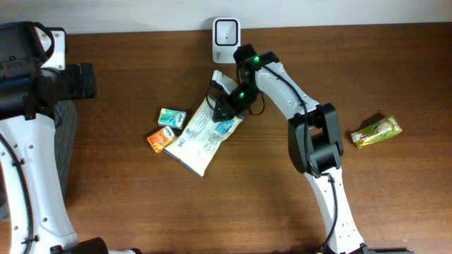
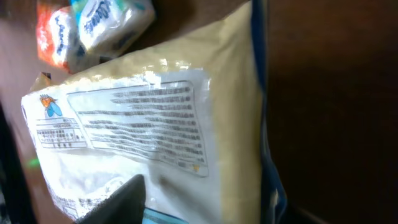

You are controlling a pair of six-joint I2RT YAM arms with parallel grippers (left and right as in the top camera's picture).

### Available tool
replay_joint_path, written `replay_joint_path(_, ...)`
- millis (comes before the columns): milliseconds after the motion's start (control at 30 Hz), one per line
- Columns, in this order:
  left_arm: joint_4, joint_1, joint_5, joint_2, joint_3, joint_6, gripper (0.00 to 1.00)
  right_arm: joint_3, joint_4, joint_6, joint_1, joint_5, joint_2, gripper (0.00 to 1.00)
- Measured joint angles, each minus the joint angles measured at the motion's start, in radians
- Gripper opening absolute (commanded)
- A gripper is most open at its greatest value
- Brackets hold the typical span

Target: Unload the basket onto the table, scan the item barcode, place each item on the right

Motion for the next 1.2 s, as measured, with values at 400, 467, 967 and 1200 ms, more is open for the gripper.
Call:
replay_joint_path(400, 0.0, 0.0, 0.0, 0.0, 0.0, 0.0, 0.99, -0.001, -0.142, -0.002, -0.069, -0.022, 0.006, 0.04)
replay_joint_path(467, 0.0, 0.0, 0.0, 0.0, 0.0, 0.0, 0.99, -0.001, -0.166, 0.004, -0.109, -0.013, 0.006, 0.04)
replay_joint_path(967, 0.0, 0.0, 0.0, 0.0, 0.0, 0.0, 0.99, -0.001, -0.438, 0.344, -0.195, 0.29, -0.017, 0.16)
replay_joint_path(1200, 0.0, 0.0, 0.0, 0.0, 0.0, 0.0, 0.99, -0.002, -0.539, 0.346, -0.151, 0.381, -0.018, 0.19)
